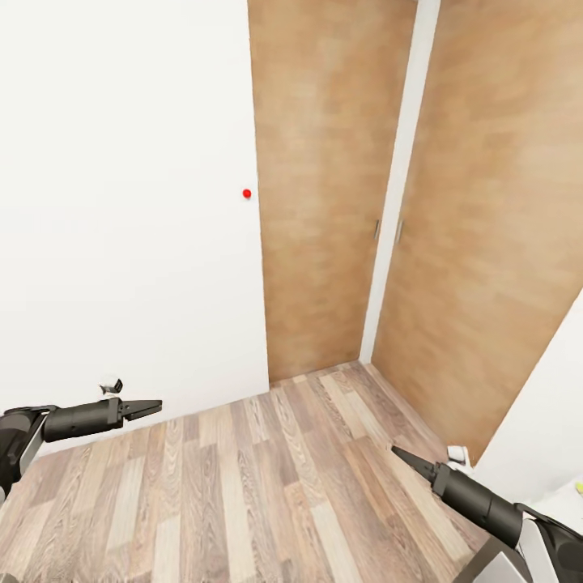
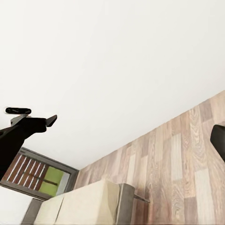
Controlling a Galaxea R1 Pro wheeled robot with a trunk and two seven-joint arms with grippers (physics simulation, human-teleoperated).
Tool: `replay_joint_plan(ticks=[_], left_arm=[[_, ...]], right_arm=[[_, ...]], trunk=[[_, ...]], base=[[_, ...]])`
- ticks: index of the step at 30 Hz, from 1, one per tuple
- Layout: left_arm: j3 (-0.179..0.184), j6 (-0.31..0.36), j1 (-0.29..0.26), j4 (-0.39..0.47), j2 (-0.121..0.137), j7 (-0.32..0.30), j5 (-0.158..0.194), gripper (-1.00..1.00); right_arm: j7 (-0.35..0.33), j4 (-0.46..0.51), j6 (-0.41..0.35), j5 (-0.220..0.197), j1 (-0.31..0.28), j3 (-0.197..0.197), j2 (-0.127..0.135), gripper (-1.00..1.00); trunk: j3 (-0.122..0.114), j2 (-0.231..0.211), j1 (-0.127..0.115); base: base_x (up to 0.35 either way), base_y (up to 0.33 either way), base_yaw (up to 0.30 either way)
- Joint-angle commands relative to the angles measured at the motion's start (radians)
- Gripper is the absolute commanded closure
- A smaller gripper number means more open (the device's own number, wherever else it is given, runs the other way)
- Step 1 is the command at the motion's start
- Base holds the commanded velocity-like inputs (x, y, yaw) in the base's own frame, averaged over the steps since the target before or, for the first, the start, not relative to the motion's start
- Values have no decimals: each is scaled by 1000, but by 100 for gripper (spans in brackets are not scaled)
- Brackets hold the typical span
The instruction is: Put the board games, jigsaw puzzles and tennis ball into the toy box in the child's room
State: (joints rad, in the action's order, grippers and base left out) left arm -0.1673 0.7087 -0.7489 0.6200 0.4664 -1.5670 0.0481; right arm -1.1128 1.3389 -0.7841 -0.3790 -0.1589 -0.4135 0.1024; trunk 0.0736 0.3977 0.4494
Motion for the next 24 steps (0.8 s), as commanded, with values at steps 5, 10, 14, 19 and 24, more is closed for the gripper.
replay_joint_plan(ticks=[5, 10, 14, 19, 24], left_arm=[[0, 10, -1, 0, 0, -4, -1, -100], [1, 11, -1, -1, -1, -4, -1, -100], [1, 11, -1, 0, -1, -4, -1, -100], [0, 11, -1, 0, -2, -4, -1, -100], [0, 11, -1, 0, 0, -4, -1, -100]], right_arm=[[0, 0, -6, -1, -1, -1, -12, -100], [1, 0, -6, 0, -1, -1, -26, -100], [1, -1, -6, 0, -1, -1, -28, -100], [1, -1, -5, 1, -1, -1, -29, -100], [10, -1, -5, 1, -1, -1, -29, -100]], trunk=[[6, 2, 1], [11, 2, 1], [14, 2, 1], [18, 2, 1], [22, 2, 1]], base=[[0, 0, 247], [0, 0, 247], [0, 0, 247], [0, 0, 247], [0, 0, 247]])
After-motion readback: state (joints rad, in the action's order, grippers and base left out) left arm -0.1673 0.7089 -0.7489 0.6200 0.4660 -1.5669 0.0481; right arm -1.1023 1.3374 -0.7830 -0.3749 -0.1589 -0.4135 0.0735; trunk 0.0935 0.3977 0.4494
